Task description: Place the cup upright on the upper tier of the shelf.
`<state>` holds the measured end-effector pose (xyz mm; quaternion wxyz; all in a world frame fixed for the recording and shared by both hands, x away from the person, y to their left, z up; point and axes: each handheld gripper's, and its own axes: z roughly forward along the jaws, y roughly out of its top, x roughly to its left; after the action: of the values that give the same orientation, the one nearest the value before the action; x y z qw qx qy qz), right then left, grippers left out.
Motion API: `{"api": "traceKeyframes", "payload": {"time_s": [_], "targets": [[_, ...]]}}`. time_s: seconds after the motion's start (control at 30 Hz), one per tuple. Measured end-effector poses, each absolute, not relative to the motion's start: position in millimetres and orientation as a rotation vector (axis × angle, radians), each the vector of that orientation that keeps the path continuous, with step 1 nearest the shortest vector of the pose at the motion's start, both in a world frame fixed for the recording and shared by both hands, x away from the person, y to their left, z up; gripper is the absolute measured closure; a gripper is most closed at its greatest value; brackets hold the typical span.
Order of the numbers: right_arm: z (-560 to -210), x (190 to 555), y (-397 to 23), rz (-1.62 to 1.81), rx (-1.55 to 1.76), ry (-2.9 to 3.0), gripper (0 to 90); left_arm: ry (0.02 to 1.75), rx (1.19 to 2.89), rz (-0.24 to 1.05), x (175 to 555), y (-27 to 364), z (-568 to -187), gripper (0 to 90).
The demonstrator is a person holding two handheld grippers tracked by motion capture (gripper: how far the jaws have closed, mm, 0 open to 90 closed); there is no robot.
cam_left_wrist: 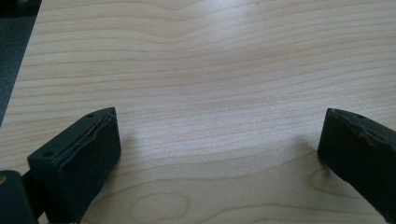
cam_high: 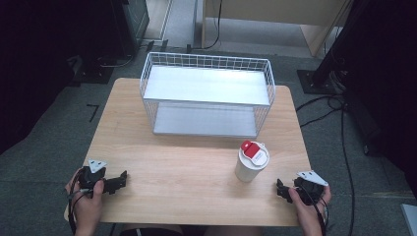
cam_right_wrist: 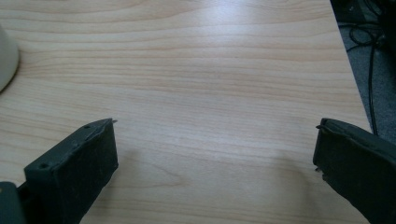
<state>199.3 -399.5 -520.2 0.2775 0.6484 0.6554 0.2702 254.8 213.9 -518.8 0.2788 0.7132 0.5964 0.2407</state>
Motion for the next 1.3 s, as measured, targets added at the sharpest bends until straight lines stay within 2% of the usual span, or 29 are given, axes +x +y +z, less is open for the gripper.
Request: {"api": "traceKeyframes", "payload": {"time_s": [0.57, 1.3], "targets": [[-510, 199, -360, 0.782, 1.627, 1.818, 0.0, 1.603, 1.908, 0.646, 255, 214, -519, 0.0], [-504, 196, -337, 0.905, 1.560, 1.884, 0.0, 1.603, 1.908, 0.646, 255, 214, -519, 0.0]]}}
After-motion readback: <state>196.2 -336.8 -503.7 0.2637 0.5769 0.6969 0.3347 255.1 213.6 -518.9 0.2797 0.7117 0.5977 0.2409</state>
